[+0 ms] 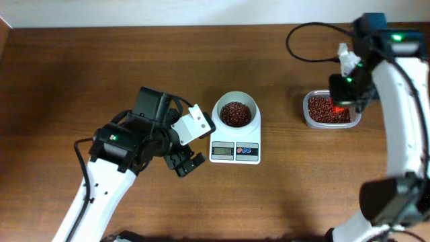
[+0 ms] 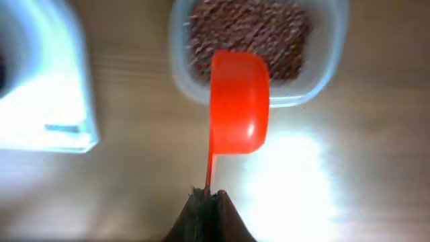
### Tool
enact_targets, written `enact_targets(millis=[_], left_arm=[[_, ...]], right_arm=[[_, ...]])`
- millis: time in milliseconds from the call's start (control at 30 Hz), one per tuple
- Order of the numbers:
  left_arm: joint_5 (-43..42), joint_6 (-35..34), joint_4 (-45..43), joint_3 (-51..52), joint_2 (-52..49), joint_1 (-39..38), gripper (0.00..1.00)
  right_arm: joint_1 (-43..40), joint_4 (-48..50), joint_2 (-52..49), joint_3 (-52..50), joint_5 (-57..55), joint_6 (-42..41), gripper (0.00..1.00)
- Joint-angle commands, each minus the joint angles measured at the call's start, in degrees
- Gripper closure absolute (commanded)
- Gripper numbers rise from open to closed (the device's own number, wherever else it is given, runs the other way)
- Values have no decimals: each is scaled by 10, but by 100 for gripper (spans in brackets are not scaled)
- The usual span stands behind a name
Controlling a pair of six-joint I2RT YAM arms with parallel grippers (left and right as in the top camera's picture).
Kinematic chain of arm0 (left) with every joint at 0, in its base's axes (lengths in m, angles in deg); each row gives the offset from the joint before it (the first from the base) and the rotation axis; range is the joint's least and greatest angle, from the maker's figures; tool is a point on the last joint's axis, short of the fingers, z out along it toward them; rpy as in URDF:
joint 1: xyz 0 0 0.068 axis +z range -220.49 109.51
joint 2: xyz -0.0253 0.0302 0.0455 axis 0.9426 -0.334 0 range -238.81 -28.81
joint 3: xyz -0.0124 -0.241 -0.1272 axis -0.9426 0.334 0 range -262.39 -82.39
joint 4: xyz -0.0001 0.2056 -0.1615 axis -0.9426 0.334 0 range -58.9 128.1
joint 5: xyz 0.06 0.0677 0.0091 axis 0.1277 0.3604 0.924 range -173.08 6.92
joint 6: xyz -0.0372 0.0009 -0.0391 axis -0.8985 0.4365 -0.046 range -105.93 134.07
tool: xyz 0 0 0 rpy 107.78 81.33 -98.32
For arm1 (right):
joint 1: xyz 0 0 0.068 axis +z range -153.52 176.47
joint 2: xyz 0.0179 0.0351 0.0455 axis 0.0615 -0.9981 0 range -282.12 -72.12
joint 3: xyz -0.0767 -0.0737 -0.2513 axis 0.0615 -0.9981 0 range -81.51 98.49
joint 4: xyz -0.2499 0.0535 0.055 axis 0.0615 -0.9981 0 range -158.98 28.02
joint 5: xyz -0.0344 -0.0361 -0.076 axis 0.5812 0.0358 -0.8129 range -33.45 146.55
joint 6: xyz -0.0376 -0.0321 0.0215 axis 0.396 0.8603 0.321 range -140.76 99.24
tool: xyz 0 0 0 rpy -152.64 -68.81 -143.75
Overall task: Scoop and weigh 50g on scale
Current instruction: 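Move the red scoop back over the bean tub with the right gripper, then lower the red scoop onto the table and open the right gripper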
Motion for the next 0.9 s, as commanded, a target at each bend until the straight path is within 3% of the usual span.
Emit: enact_targets(millis=[0, 200, 267, 300, 500, 667, 867], left_arm=[[-6, -2, -1, -5, 9, 1, 1], [-6, -2, -1, -5, 9, 1, 1], [-6, -2, -1, -5, 9, 1, 1], [-6, -2, -1, -5, 9, 1, 1], [-6, -2, -1, -5, 9, 1, 1], [-6, -2, -1, -5, 9, 1, 1], [-6, -2, -1, -5, 9, 1, 1]], right_arm=[[-17, -28, 88, 10, 148, -9, 96], [-17, -28, 174, -56, 151, -35, 96], [-16, 11, 194, -164, 154, -41, 96], [-16, 83, 210, -272, 178, -41, 96], [-17, 352, 228, -619, 339, -43, 96], [-40, 369, 228, -677, 334, -53, 96], [-162, 363, 228, -678, 317, 21, 96]])
